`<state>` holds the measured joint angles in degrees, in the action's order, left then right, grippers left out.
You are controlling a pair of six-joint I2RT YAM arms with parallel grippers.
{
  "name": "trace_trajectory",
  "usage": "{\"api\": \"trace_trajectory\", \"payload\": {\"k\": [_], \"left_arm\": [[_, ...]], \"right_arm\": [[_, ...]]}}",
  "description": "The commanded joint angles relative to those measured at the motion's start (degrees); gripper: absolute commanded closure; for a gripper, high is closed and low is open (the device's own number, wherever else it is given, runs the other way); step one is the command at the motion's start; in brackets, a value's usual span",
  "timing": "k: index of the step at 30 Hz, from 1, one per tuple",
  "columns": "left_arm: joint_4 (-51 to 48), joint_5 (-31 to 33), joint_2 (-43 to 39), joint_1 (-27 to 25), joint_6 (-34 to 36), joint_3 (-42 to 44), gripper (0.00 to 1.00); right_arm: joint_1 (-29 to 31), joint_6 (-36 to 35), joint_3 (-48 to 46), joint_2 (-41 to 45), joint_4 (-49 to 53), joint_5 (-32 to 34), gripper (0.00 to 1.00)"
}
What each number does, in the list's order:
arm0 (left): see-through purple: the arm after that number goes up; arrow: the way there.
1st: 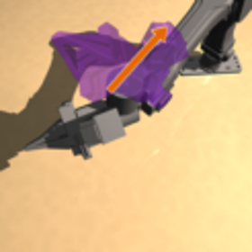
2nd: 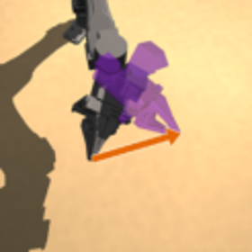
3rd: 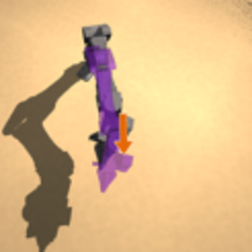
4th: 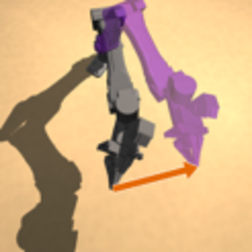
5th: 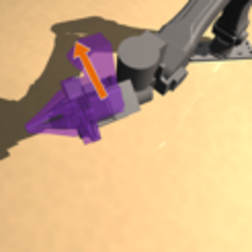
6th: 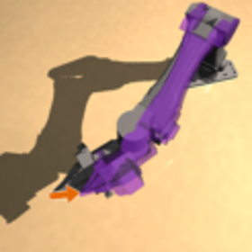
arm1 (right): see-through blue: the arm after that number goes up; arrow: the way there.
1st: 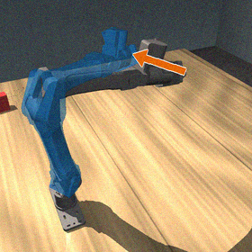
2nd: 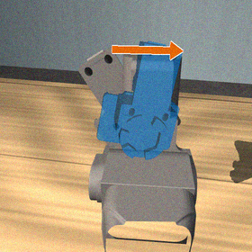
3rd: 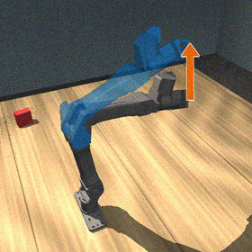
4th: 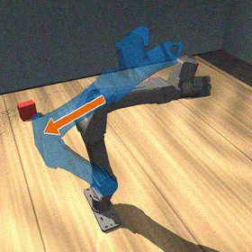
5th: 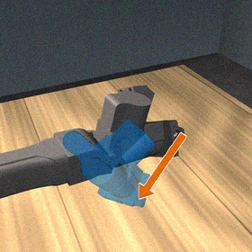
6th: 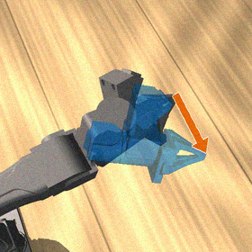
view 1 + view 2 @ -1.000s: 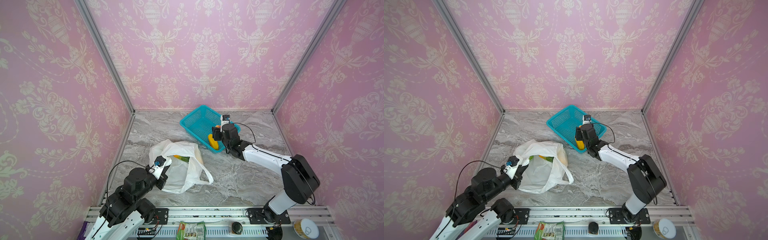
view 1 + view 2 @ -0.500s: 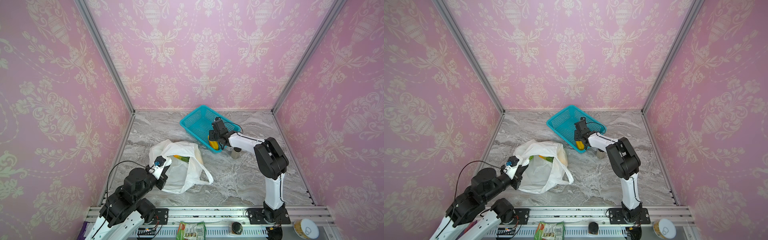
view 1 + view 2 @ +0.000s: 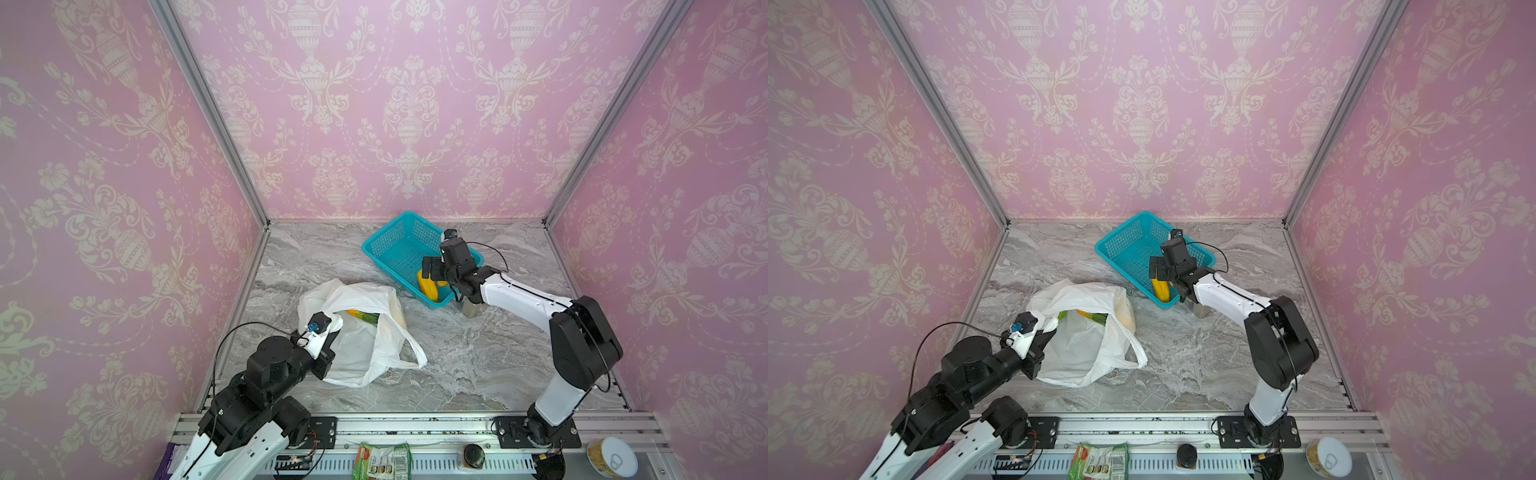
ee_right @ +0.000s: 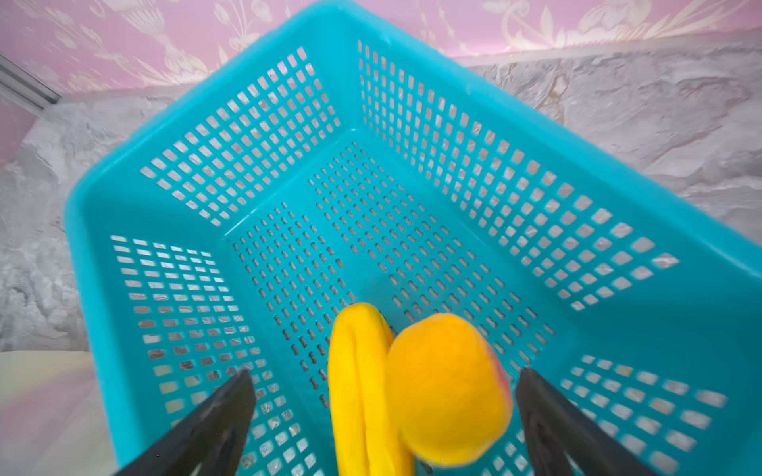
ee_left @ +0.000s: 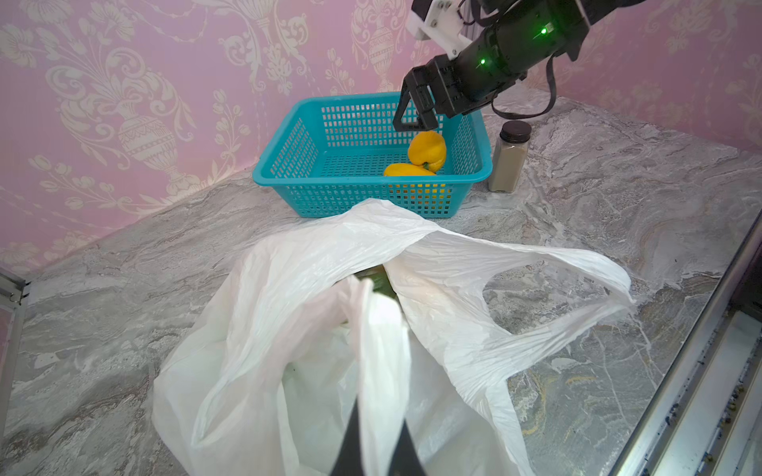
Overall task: Untie the knot of the plastic bag and take out the fruit
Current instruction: 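Lift the round yellow fruit out and drop it into the teal basket, then reach the right gripper back into the bag toward the orange-green fruit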
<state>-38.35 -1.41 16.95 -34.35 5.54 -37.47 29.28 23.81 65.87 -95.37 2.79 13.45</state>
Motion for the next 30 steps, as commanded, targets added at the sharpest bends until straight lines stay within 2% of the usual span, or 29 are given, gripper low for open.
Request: {"api": "trace_trajectory", "payload": {"k": [1,5,7,11,14,19,22,26,30], "left_arm": [[0.4,-0.8,-0.4,0.1,0.5,-0.8,1.0],[0.5,-0.6,-0.2,0.2,0.5,-0.8,1.0],[0.4,-0.5,-0.1,0.3,0.5,-0.7,1.0],[0.5,-0.8,0.0,0.3,0.5,-0.7,1.0],[0.5,-0.7,-0.1,0.3,0.5,-0.6,1.0],[0.5,-0.7,-0.1,0.4,0.5,-0.8,1.0],[0.4,-0.6,-0.5,0.4,0.5,-0.8,1.0],[0.5,-0.4,-0.2,0.4,0.4,-0.8,1.0],[0.4,-0.7,-0.3,0.5,0.5,-0.8,1.0]], "right_arm": [[0.3,-1.2,-5.1,6.2,-3.3,0.4,0.0],[1.7,-2.8,-11.1,15.8,-7.5,-0.7,0.01],[4.0,-5.5,-14.0,20.2,-11.1,-1.0,0.04],[13.9,-14.5,-20.4,27.2,-19.7,-2.0,0.13],[22.5,-20.1,-22.9,28.4,-25.5,-6.4,0.22],[33.1,-26.5,-25.0,19.3,-39.2,-13.5,0.44],[35.9,-26.2,-25.0,9.7,-47.9,-12.2,0.49],[36.0,-22.0,-19.7,-0.6,-47.4,-10.9,0.5],[36.0,-23.0,-13.7,-7.9,-42.0,-6.7,0.54]]}}
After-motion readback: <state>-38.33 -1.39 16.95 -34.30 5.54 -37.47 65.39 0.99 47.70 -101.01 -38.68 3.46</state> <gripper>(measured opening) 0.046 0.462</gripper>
